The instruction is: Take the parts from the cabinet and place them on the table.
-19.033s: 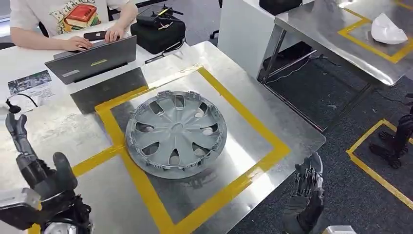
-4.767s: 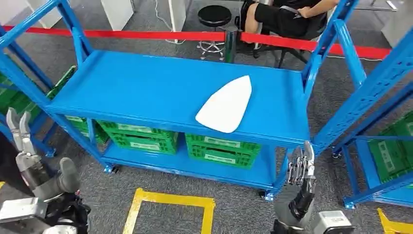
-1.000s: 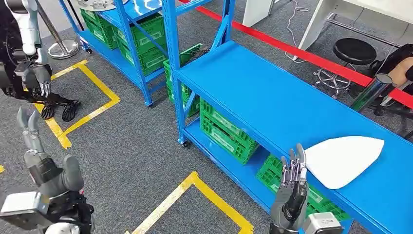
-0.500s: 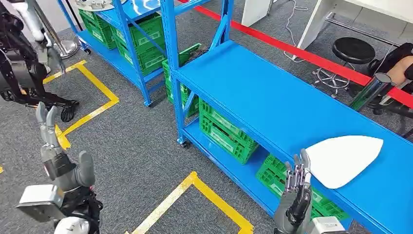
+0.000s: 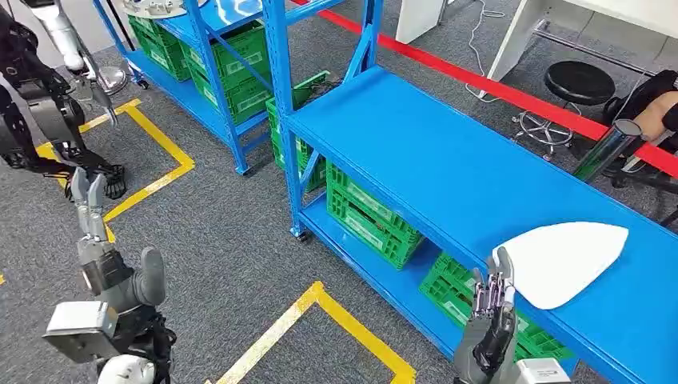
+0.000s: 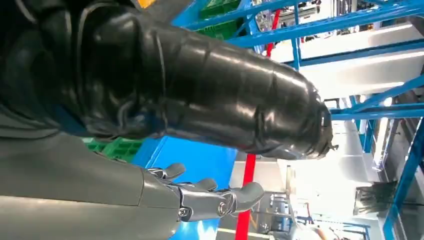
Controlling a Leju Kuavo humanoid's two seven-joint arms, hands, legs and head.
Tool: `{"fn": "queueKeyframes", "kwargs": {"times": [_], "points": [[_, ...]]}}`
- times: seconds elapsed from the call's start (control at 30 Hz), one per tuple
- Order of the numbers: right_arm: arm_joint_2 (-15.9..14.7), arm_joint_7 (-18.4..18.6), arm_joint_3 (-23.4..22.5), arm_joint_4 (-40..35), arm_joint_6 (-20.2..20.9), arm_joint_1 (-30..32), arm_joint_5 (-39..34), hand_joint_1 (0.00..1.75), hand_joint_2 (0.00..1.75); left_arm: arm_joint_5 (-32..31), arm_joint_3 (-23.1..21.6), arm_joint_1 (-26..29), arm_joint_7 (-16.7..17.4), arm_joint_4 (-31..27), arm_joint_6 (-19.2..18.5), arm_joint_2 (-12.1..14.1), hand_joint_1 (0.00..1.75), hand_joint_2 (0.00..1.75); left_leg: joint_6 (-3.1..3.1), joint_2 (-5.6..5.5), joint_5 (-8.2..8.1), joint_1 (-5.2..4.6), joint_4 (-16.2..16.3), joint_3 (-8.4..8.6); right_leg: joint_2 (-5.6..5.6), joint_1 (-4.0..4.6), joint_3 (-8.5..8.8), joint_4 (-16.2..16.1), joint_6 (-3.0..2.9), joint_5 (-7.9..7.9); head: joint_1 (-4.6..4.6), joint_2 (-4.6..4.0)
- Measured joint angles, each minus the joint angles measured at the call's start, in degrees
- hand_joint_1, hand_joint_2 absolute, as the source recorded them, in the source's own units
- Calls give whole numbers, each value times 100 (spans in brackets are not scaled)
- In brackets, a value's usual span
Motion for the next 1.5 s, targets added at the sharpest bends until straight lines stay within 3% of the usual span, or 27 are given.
{"fn": "queueKeyframes", "kwargs": {"times": [1.5], "points": [[-24, 0, -37, -44, 0, 22, 33, 0, 0, -20, -46, 1, 0, 0, 46, -2, 0, 0, 0, 0, -1, 0, 0, 0, 0, -1, 0, 0, 0, 0, -9, 0]]}}
